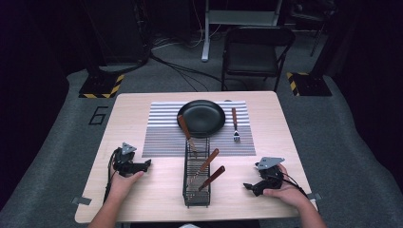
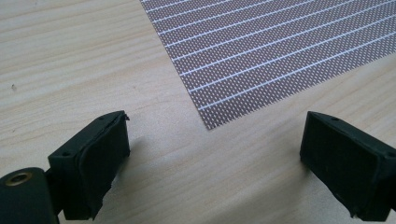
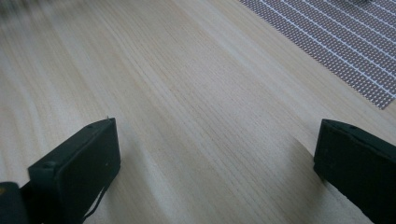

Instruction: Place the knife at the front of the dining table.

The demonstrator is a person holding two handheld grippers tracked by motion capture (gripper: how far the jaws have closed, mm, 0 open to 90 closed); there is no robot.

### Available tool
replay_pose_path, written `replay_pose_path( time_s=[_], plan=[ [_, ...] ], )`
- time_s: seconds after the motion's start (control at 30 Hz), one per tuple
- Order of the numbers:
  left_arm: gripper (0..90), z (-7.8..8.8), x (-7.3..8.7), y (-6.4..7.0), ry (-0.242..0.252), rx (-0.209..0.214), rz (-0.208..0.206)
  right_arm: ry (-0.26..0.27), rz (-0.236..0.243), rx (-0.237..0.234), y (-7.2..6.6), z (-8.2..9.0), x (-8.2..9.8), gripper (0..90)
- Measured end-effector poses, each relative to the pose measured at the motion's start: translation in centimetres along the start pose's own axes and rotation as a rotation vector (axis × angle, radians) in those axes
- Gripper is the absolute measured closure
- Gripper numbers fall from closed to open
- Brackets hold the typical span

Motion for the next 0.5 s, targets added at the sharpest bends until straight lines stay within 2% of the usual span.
replay_pose_path(
  time_s=[0.5],
  plan=[
    [8.2, -0.04, -0.06, 0.21, 0.001, -0.005, 0.010, 0.000, 0.000, 0.000, 0.00, 0.00, 0.00, 0.0]
  ],
)
Point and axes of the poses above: each handheld gripper's, and its own axes: z roughly backward along the jaws, x roughly out of its underside, y roughly to its right, the point moved 1 cm from there along -z, roughly forward along the jaws, and after that the axes turned 8 degrees about -z, right-handed, at the moved point
